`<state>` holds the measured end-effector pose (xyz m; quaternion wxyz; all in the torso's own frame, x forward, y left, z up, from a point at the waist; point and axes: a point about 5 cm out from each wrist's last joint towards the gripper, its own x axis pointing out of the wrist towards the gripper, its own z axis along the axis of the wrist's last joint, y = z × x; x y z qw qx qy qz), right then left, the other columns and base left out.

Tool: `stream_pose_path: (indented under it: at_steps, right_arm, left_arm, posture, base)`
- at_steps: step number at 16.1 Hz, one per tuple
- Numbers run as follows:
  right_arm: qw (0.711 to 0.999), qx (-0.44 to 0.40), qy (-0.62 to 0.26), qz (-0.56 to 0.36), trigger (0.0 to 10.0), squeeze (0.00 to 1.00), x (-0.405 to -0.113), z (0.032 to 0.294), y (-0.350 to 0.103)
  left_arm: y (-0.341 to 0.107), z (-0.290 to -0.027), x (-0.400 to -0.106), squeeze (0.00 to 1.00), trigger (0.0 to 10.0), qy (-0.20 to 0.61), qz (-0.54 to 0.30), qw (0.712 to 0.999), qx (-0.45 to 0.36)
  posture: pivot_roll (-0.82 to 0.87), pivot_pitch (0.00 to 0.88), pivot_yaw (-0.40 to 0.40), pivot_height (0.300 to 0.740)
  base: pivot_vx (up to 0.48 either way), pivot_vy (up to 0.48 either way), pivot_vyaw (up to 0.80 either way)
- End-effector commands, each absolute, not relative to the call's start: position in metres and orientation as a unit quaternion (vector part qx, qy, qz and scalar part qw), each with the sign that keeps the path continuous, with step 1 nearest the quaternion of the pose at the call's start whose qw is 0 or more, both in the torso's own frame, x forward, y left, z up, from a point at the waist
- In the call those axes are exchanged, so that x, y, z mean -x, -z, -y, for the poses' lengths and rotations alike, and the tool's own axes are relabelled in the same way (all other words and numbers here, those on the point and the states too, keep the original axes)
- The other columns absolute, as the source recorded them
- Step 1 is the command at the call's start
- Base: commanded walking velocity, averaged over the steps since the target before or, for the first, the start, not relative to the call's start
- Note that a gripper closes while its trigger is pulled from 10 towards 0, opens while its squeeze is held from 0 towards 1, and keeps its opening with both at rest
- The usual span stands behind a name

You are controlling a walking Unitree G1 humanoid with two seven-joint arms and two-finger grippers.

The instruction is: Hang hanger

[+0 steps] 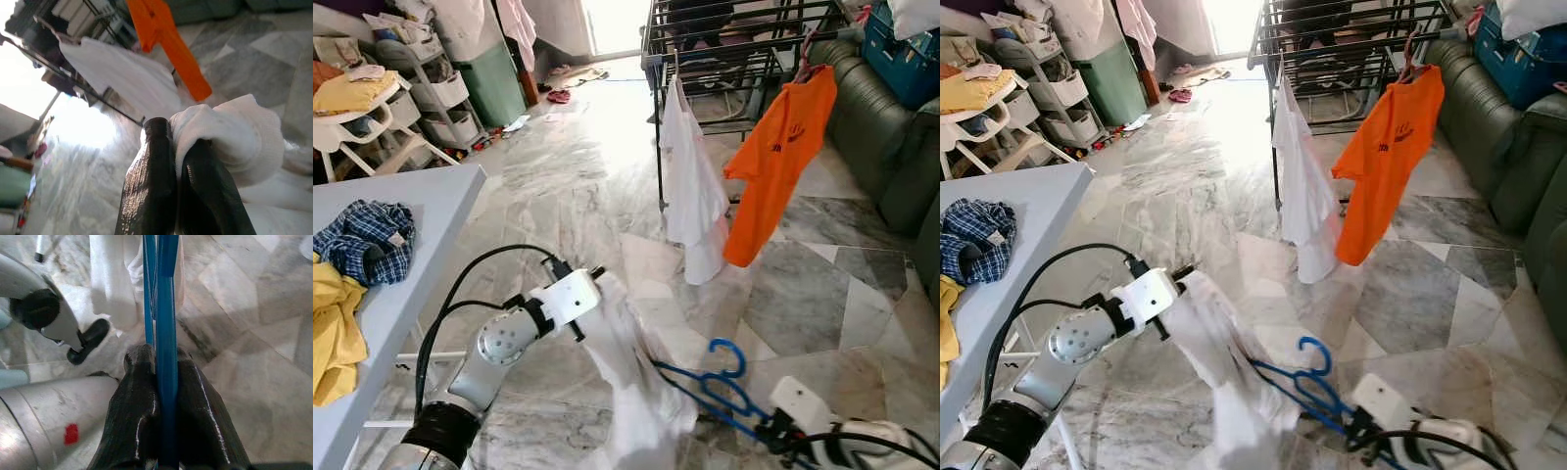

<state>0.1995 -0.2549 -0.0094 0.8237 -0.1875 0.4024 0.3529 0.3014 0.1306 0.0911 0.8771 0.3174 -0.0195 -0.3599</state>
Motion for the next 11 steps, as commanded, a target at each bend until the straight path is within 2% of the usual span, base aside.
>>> stream_pose_path:
  at_steps: [1, 6, 9, 11]
  right_arm:
    - [0.827, 0.187, -0.353, -0.397, 10.0, 0.0, -0.201, 0.254, 0.008]
    - [0.836, 0.223, -0.281, -0.415, 10.0, 0.0, -0.207, 0.282, 0.004]
    - [0.873, 0.254, -0.126, -0.398, 10.0, 0.0, -0.229, 0.312, -0.007]
    - [0.905, 0.215, -0.07, -0.36, 10.0, 0.0, -0.244, 0.312, -0.016]
  left_arm:
    - [-0.091, -0.138, -0.304, 0.0, 10.0, 0.347, 0.009, 0.878, -0.329]
    - [-0.077, -0.149, -0.304, 0.0, 10.0, 0.318, -0.026, 0.884, -0.341]
    - [-0.081, -0.144, -0.302, 0.0, 10.0, 0.318, -0.011, 0.891, -0.324]
    - [-0.077, -0.138, -0.298, 0.0, 10.0, 0.332, -0.008, 0.886, -0.323]
  posture:
    - [-0.15, 0.006, 0.17, 0.74]
    - [-0.15, 0.004, 0.166, 0.74]
    - [-0.15, 0.004, 0.163, 0.74]
    - [-0.15, 0.004, 0.159, 0.74]
  base:
    - [0.0, 0.0, 0.0]
    - [0.0, 0.0, 0.0]
    - [0.0, 0.0, 0.0]
    - [0.0, 0.0, 0.0]
